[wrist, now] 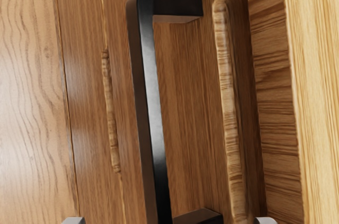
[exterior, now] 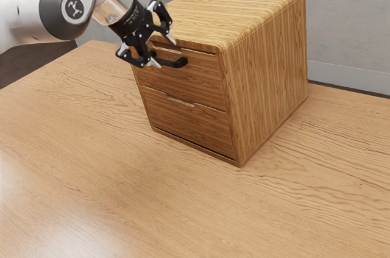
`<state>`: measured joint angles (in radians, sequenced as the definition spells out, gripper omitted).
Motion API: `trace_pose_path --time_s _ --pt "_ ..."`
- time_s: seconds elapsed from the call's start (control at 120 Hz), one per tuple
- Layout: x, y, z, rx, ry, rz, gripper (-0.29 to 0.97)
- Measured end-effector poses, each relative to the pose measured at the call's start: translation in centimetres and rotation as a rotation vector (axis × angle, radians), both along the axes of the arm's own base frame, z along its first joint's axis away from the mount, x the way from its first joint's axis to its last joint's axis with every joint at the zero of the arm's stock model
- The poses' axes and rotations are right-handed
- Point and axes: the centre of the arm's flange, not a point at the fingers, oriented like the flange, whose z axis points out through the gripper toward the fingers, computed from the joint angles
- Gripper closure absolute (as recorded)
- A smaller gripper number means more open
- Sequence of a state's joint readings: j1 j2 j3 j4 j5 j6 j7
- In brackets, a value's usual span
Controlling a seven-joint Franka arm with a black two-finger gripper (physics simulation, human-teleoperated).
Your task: Pull the drawer handle with one arm to open the drawer
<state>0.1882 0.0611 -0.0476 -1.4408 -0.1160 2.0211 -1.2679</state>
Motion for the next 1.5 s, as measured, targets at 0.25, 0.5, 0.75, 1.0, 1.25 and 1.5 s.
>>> trace_pose_path --time_s 0.25,0.5,0.75,1.0,1.25,1.5 --pt "-1.0 0.9 -1.3 0.013 -0.010 0.008 0.31" --pt "-0.4 3.3 -1.8 0.027 -0.032 0.037 0.32" --pt "0.2 5.5 -3.1 0.031 -0.029 0.063 0.33" --pt "0.8 3.2 -3.2 0.030 -0.036 0.021 0.38" --pt "1.0 3.5 -3.6 0.031 -0.032 0.020 0.47" --pt "0.9 3.5 -3.5 0.033 -0.034 0.019 0.57"
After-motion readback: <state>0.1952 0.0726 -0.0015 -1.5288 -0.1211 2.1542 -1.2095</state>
